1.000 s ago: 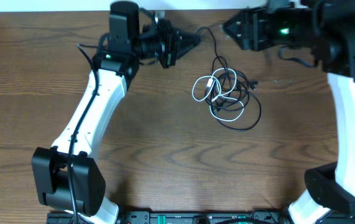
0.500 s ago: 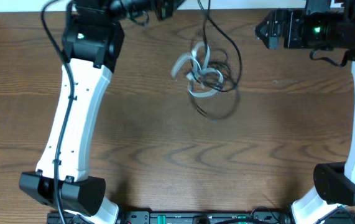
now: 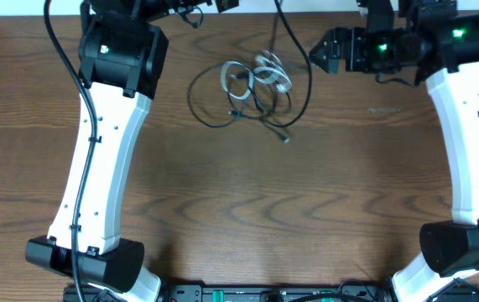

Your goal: Untangle cables

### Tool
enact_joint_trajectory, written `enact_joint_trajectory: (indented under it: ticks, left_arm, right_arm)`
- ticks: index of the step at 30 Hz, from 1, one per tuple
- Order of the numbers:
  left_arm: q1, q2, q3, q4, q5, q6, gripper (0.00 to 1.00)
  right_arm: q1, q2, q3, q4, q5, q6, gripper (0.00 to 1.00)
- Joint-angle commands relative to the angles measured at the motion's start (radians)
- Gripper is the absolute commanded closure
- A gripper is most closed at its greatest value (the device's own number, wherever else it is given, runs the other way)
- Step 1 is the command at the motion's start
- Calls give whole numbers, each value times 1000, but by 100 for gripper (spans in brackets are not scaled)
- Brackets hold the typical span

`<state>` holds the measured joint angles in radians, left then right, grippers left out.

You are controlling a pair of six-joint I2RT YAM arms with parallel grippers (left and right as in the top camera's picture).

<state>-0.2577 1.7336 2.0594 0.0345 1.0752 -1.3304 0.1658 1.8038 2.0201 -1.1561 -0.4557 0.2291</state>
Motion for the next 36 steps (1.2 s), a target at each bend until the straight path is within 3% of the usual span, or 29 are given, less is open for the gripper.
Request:
enact_joint_trajectory:
  ticks: [1, 4, 6, 11, 14, 20, 21, 23, 28, 30, 33, 36]
  left_arm:
    - [-2, -15, 24, 13, 17, 25, 93]
    - [-2, -15, 24, 13, 18, 25, 93]
    - [-2, -15, 24, 13, 18, 25, 93]
    - [-2, -15, 24, 13, 13, 25, 93]
    - [-2, -15, 24, 13, 9, 25, 93]
    - [-1, -15, 24, 12, 5, 26, 93]
    - [-1, -15, 24, 12, 6, 26, 93]
    - [-1, -15, 24, 12, 6, 26, 93]
    - [-1, -15, 24, 12, 6, 25, 93]
    - [-1, -15, 24, 12, 6, 25, 92]
    - [-1, -15, 24, 12, 6, 25, 93]
    - [-1, -15, 24, 12, 5, 25, 93]
  right_arm:
    - [24, -10, -121, 125, 5, 184, 1]
    - [41, -8, -239, 251, 34, 267, 1]
    - [46, -8, -315, 318, 26, 272, 9]
    - [64, -8, -441, 353, 2, 148, 37]
    - [79, -8, -494, 353, 9, 109, 62]
    - [89, -8, -542, 333, 24, 110, 83]
    - [87, -13, -539, 333, 18, 111, 83]
    - [69, -27, -510, 332, -60, 110, 64]
    - [25, -76, -438, 334, -185, 29, 36]
    - [23, -87, -433, 334, -179, -15, 30]
    - [41, -71, -454, 335, -179, -48, 28]
    - [68, -49, -471, 328, -180, -71, 37]
